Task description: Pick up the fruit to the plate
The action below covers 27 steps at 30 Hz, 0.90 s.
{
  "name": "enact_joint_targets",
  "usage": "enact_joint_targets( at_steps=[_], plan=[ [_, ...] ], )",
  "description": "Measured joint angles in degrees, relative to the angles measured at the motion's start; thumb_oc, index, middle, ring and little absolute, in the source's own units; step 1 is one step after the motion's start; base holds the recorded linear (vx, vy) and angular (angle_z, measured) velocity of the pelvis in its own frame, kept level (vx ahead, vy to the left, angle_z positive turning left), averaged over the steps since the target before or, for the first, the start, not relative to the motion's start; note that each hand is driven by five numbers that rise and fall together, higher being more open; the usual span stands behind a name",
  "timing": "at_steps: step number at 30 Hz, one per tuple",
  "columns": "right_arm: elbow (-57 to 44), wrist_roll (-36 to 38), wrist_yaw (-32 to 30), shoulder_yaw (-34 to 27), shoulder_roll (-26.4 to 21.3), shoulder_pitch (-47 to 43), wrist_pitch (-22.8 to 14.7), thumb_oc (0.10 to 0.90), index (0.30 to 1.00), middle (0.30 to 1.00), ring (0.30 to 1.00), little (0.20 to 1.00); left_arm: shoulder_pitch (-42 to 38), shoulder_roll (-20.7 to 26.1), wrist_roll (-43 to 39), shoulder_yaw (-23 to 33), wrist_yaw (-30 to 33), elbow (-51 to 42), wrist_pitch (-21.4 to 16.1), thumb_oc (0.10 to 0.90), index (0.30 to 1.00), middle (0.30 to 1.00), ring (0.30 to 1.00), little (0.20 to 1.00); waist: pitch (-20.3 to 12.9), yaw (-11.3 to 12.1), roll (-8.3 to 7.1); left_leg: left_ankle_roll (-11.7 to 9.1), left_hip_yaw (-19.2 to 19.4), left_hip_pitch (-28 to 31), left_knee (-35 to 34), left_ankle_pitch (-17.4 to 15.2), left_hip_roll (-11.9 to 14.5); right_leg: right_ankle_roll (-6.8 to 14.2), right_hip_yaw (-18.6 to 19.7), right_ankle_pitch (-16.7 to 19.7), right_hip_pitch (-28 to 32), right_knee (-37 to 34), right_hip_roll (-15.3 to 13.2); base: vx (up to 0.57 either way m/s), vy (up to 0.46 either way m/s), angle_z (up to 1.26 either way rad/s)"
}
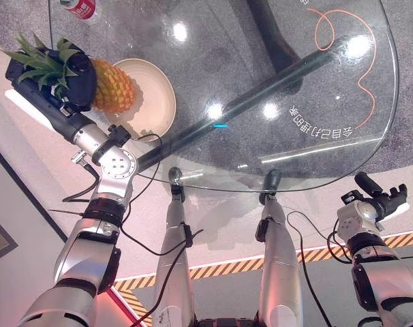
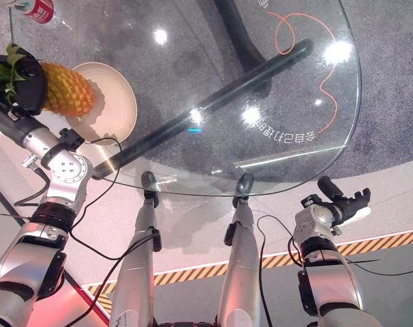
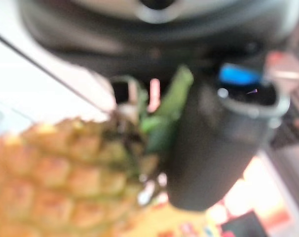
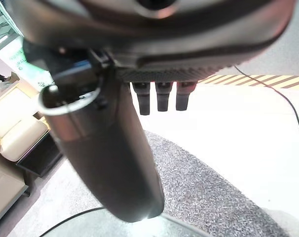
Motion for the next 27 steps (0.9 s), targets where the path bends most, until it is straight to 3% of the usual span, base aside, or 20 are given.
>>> enact_joint_targets(
  at_steps=[17,22,27],
  plan=[
    [0.01,-0.03,0.33,0.08,0.03,-1.5,0.22,0.8,0.9,0.9,0.9,0.9,-1.73,-0.02,0.04,-1.84,-1.57,2.61,-0.05,0.1,0.3,0.3,0.3,0.2,0.05,-0.08,-0.94,-0.02,-0.15,-0.97,0.02,0.01,0.16,-0.13,0.01,0.08,-0.76,-0.13,0.24,0.0,0.0,0.0],
    [1.0,3.45,5.39,0.07,0.04,-1.58,5.06,0.8,0.9,0.9,0.9,0.9,-1.83,0.09,0.05,-1.81,-2.28,2.6,-0.07,0.1,0.3,0.3,0.3,0.2,0.0,-0.31,-1.35,-0.03,-0.18,-0.94,0.02,0.01,0.24,-0.13,0.0,0.08,-0.74,-0.15,0.31,0.0,0.0,0.0],
    [5.68,7.2,13.07,0.12,0.39,-1.67,13.66,0.8,0.9,0.9,0.9,0.9,-2.1,0.36,0.06,-1.81,-2.41,2.6,-0.26,0.1,0.3,0.3,0.3,0.2,-0.01,-0.13,-2.04,-0.13,-0.23,-0.99,0.05,0.08,0.39,-0.16,-0.03,0.1,-0.74,-0.15,0.48,0.0,-0.006,0.0]
  ],
)
